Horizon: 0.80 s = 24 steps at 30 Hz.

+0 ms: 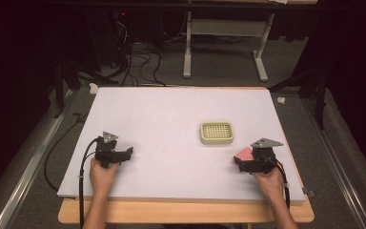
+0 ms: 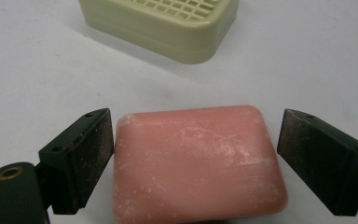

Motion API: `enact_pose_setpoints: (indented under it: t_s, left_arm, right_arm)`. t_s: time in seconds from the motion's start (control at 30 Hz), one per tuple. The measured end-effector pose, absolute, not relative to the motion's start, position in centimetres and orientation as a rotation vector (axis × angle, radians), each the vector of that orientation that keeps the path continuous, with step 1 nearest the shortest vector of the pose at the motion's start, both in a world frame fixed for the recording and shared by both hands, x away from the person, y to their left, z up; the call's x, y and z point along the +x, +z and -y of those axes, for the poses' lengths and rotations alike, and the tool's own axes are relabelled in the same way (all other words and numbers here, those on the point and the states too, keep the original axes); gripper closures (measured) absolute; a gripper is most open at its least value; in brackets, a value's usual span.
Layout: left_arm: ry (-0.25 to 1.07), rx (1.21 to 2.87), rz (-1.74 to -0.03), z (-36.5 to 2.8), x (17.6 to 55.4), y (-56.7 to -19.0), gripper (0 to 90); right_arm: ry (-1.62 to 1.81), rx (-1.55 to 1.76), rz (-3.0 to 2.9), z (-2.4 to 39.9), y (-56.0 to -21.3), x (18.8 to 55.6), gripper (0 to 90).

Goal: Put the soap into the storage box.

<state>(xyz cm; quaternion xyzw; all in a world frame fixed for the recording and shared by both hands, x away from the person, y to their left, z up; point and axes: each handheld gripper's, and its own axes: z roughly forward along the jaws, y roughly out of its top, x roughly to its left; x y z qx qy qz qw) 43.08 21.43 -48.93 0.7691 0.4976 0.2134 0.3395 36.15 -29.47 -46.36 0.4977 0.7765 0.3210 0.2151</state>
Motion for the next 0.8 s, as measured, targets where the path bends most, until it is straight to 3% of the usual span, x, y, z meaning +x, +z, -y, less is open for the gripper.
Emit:
enact_pose_setpoints:
  t_s: [0.8]
  left_arm:
    - [0.555, 2.002, -1.296, -21.4, 43.1, -48.9, 17.4]
  right_arm:
    - [0.822, 1.413, -2.248, 29.4, -47.5, 36.5, 12.9]
